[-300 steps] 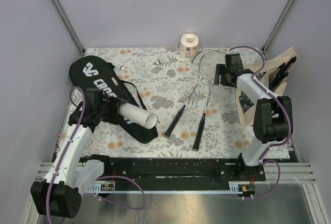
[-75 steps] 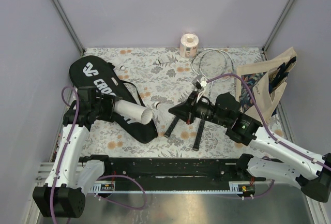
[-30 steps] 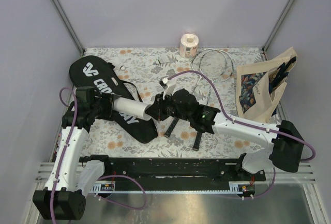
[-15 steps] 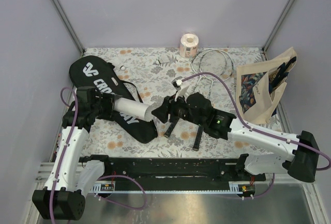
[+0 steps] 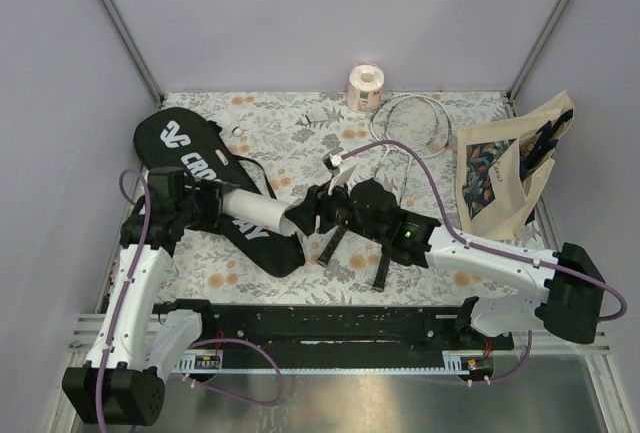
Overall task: Pack up the badminton gear
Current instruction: Place the shuttlecock at the shuttle tube.
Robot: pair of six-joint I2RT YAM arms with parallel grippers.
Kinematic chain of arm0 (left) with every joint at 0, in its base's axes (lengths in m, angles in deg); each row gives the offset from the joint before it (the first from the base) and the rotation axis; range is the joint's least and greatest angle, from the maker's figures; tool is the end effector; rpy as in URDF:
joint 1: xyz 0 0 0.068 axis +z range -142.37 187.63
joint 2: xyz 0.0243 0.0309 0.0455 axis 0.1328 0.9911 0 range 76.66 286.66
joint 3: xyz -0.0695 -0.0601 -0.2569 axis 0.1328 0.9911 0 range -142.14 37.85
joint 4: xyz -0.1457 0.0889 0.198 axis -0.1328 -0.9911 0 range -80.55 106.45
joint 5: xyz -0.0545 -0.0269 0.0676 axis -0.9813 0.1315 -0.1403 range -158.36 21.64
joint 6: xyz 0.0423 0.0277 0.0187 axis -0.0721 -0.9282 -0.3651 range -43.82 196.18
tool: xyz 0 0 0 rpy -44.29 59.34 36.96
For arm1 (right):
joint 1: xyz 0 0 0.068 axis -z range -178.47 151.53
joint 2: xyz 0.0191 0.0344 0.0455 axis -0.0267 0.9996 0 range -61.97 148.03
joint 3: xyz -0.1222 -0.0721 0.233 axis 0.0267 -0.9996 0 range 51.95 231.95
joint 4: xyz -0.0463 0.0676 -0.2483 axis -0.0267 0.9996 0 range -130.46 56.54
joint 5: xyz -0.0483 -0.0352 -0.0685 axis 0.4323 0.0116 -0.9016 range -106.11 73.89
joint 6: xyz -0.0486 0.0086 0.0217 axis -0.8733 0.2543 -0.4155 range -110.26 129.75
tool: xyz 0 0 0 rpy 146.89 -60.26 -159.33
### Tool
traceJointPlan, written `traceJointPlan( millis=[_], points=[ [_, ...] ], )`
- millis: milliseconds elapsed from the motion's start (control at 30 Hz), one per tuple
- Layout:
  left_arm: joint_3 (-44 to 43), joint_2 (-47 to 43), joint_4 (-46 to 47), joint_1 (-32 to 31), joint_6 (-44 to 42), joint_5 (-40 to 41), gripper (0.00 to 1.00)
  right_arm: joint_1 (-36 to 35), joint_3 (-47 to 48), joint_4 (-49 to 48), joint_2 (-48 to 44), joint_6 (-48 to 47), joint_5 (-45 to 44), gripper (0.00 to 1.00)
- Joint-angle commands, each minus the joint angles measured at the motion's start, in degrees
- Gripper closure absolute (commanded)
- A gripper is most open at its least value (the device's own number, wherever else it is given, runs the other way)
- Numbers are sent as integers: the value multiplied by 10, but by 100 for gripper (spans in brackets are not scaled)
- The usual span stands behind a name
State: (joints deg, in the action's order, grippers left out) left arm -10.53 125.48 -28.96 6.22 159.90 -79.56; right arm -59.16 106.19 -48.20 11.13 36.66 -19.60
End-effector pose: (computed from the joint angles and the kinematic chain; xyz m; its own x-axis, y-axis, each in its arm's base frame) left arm 0.1672 -0.0111 0.2922 -0.2370 -0.9695 0.0624 -0.6954 0.1245 -0.7078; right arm 0.1497 0.2623 0.3225 -0.4648 0.0949 -0.8803 -0.7074 0.5581 0.4337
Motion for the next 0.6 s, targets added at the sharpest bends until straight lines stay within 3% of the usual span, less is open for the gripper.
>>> traceJointPlan(
  millis=[0,133,267,433,533,567],
  points=[
    [-10,-15,24,-3,14,-43,41,0,-10,-144,28,-18,-13,43],
    [-8,-13,24,-3,26,-67,41,0,6,-173,63,-22,-23,48],
    [-14,-15,25,-3,28,-73,42,0,3,-190,73,-23,-8,46],
    [-18,-17,22,-3,32,-71,42,0,-54,-213,2,-80,6,23],
    [-22,-14,23,-3,33,-78,42,2,-96,-229,-58,-158,14,1],
    [-25,-11,22,-3,35,-82,42,1,-112,-237,-77,-197,14,1]
  ],
)
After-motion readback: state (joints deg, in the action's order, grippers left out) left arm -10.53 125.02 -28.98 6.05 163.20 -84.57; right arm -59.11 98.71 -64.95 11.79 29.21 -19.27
